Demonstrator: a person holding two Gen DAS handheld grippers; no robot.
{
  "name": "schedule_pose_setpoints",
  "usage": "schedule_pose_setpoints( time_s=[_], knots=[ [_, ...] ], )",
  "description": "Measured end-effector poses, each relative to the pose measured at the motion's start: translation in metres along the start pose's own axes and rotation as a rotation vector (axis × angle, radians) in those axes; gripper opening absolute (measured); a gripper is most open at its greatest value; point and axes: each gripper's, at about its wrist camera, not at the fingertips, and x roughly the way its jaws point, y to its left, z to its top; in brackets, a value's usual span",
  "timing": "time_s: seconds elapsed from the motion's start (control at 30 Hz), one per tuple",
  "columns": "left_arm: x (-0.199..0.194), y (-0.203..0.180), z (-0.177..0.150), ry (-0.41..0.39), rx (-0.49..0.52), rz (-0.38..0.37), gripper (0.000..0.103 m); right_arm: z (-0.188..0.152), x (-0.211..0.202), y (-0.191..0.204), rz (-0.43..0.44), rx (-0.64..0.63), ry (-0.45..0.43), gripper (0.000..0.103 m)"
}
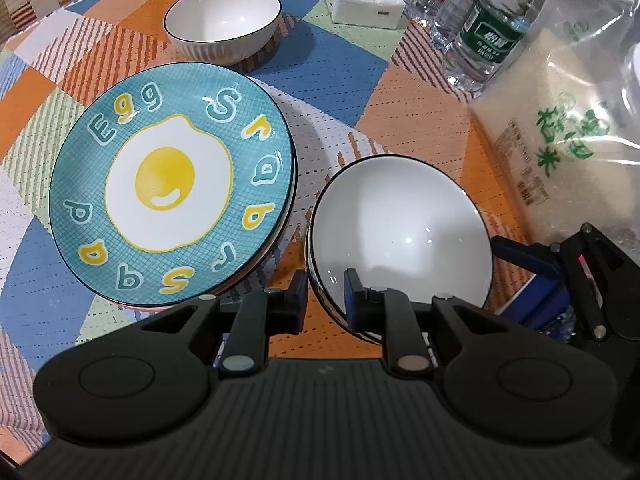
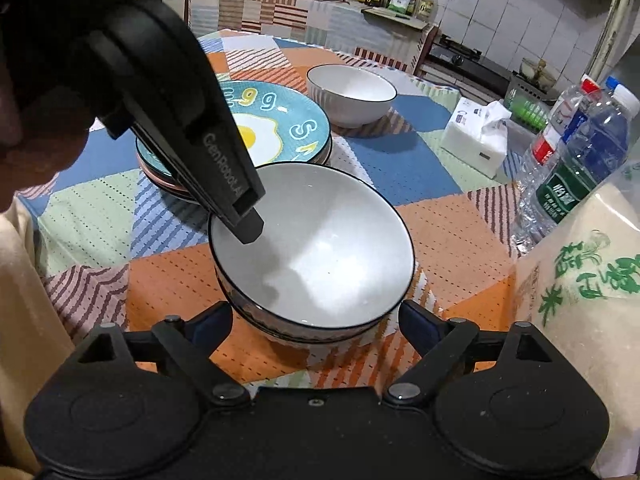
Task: Organize plates and bowls
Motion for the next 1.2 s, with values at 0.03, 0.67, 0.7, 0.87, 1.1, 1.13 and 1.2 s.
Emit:
schedule_pose_setpoints(
  time_s=[0.03,0.67,0.7,0.87,1.1,1.13,1.2],
  knots=[
    [-0.003,0.002,0.000,-0.008,-0.002,-0.011,0.019,-0.001,-0.003,0.000,0.004,-0.005,-0.008,0.092],
    [-0.089,0.056,0.050,-0.245,-0.016,0.004,0.023,0.067,-0.045,-0.072,0.222,0.200,-0.207,0.091],
    [-0.091,0.060,0.055,-0.255,-0.016,0.013,0.023,0.073,-0.044,-0.076,0.230,0.208,-0.206,0.091],
    [-0.085,0.074,0.079,-0.291,-0.029,0.042,0.023,0.108,-0.030,-0.102,0.293,0.302,-0.218,0.089],
    [-0.062,0.086,0.100,-0.280,-0.048,0.036,0.023,0.147,0.013,-0.142,0.453,0.543,-0.162,0.085],
    [-0.057,0.087,0.103,-0.282,-0.053,0.029,0.023,0.151,0.022,-0.145,0.467,0.572,-0.143,0.084],
    [-0.048,0.090,0.109,-0.294,-0.070,0.015,0.023,0.158,0.047,-0.151,0.488,0.631,-0.086,0.083]
  ],
)
